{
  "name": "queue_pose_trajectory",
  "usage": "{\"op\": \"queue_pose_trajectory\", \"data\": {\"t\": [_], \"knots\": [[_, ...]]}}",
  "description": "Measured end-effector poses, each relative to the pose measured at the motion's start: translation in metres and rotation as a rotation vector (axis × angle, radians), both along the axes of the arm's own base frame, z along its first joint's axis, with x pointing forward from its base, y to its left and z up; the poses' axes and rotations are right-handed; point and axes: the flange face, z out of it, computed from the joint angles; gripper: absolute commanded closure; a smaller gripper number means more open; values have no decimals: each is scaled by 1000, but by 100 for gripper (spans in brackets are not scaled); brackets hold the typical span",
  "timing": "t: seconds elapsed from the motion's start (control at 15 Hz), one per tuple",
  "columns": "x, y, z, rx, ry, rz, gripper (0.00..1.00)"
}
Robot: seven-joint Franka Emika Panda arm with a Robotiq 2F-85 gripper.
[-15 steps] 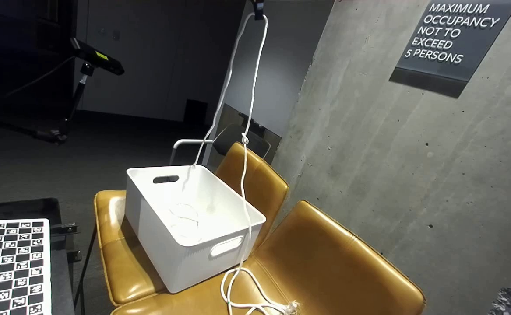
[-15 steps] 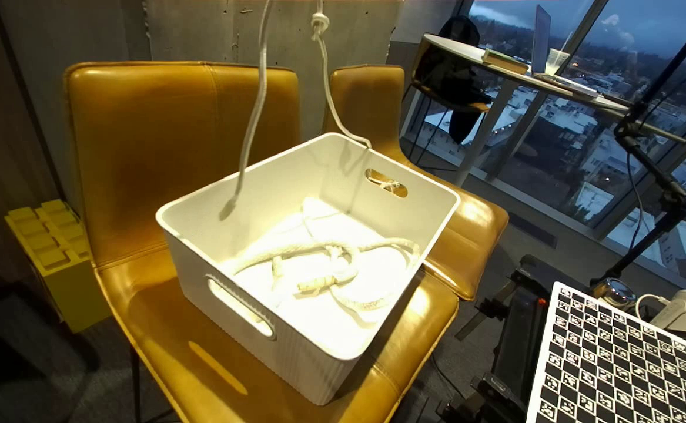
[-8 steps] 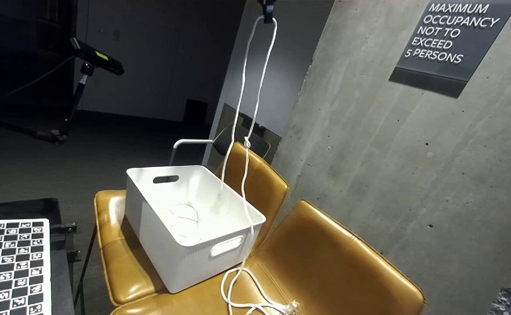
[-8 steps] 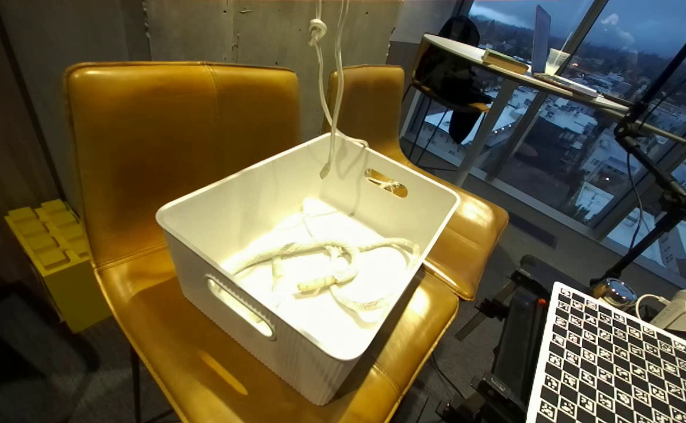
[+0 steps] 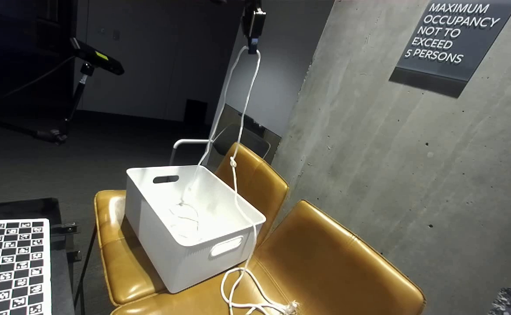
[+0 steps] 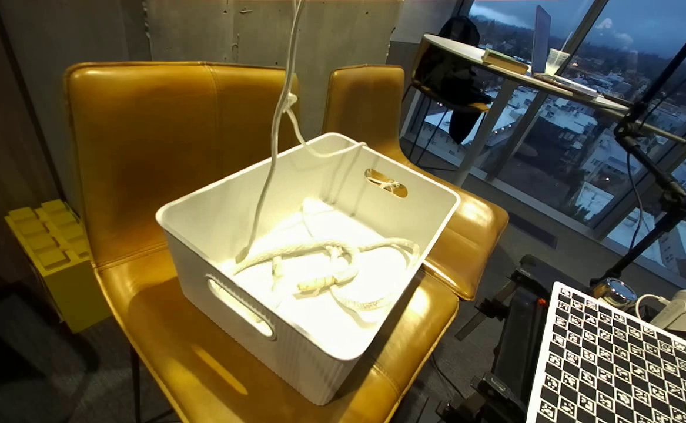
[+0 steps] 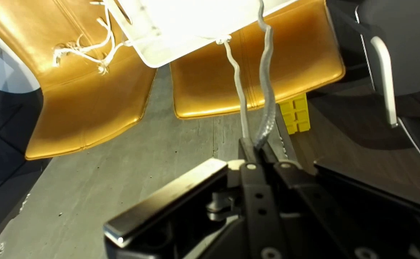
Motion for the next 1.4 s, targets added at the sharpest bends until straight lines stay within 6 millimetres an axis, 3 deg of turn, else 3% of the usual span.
{"op": "queue_pose_trajectory", "data": {"t": [0.13, 0.2, 0.27, 0.6, 0.73, 0.93, 1.27, 1.4], "knots": [[3, 0, -23, -11, 49, 0, 99], [4, -1, -34, -15, 69, 0, 71], [5, -3, -48, -21, 91, -1, 70], [2, -14, -122, -48, 196, -2, 36], [-1, -29, -150, -57, 221, -13, 21], [-2, -77, -185, -72, 225, -54, 2], [0, -183, -239, -71, 221, -151, 0], [-5, -216, -267, -64, 228, -189, 0]]}}
